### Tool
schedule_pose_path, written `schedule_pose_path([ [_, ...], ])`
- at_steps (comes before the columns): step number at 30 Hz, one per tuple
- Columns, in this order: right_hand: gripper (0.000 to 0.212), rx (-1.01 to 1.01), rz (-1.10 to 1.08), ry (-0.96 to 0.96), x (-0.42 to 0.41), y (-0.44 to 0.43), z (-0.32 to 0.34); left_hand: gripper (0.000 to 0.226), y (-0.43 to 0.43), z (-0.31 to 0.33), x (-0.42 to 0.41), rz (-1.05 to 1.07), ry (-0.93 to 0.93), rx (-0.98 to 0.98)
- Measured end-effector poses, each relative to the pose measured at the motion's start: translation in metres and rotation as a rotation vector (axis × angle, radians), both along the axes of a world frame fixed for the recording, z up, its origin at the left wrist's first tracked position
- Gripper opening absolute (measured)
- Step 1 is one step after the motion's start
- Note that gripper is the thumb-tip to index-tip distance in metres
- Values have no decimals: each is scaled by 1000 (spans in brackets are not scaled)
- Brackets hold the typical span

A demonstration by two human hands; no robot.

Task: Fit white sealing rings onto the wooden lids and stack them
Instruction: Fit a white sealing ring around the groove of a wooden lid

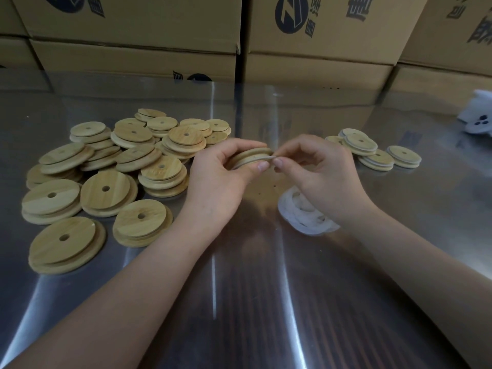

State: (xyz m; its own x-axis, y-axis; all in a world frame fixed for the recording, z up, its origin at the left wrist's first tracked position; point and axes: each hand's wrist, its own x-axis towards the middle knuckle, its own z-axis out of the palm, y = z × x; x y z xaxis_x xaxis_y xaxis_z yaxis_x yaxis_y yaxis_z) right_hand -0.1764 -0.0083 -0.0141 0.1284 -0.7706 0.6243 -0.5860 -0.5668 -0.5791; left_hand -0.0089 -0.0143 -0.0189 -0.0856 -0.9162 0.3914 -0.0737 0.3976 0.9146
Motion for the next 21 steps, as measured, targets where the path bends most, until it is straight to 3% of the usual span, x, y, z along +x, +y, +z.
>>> schedule_pose_path([
  [10, 2, -12, 32, 35, -5, -2, 0, 24, 0, -3, 0, -22, -18, 7],
  [21, 9, 110, 49, -67, -5, -4, 1, 19, 1, -3, 0, -61, 122, 144],
])
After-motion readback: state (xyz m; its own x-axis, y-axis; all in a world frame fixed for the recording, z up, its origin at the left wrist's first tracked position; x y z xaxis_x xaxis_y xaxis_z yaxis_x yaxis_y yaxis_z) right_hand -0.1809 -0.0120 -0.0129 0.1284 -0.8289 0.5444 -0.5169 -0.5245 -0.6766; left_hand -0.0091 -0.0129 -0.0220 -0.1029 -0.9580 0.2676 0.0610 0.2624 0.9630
